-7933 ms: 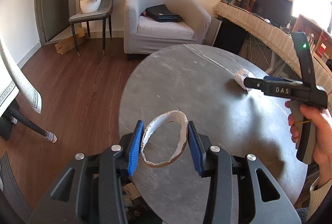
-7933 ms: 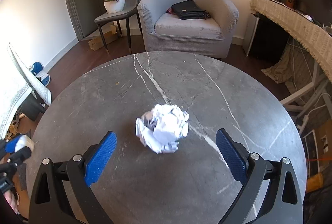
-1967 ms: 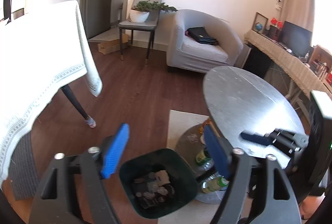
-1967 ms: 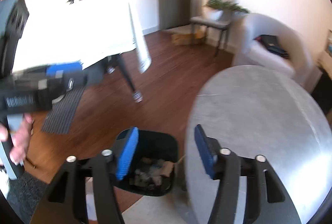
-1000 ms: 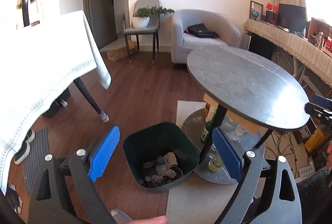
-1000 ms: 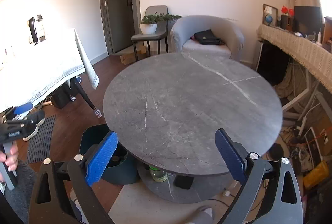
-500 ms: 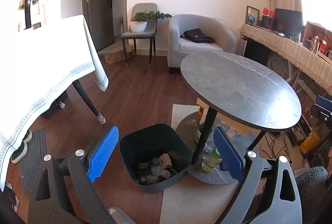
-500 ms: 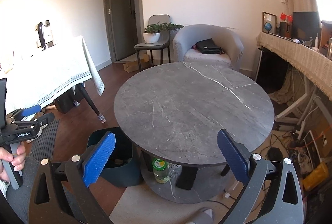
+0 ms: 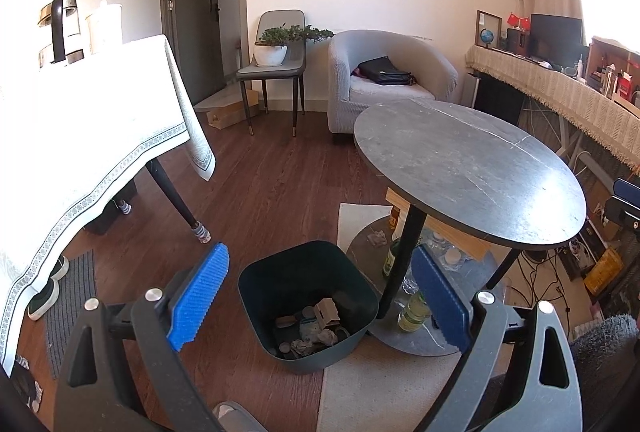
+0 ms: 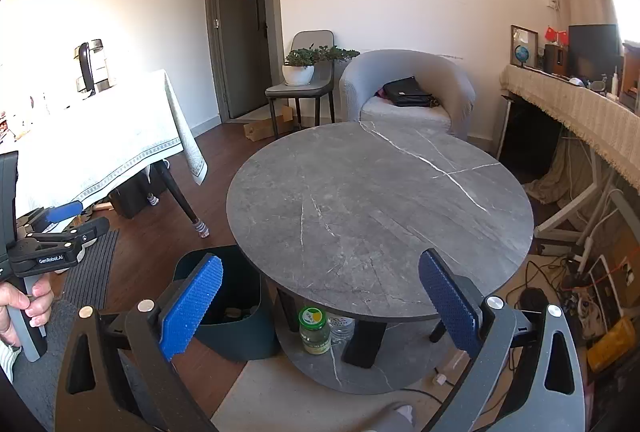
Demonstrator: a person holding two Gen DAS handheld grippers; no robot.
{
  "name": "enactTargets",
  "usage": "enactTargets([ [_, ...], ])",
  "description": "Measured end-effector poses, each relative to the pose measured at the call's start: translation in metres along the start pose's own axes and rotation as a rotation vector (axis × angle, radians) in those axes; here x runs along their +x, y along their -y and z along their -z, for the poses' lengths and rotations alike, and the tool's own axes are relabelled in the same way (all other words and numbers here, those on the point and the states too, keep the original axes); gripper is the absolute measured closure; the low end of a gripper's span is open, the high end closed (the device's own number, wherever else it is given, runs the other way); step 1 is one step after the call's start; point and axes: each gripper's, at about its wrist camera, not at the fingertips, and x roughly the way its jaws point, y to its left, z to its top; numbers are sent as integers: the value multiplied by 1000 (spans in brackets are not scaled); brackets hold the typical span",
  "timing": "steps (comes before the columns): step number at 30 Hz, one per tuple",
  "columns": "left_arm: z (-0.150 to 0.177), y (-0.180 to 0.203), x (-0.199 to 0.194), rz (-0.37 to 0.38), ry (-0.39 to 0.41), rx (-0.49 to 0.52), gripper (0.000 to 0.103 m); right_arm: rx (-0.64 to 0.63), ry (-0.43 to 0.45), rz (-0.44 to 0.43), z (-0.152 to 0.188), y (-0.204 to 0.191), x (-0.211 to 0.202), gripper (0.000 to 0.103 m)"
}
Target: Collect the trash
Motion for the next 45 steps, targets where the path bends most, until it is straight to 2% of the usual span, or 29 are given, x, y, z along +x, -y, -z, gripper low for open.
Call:
enactTargets([
  [45,0,-1,2,13,-9,-1,8,-18,-14,15,3,-6,0,4],
])
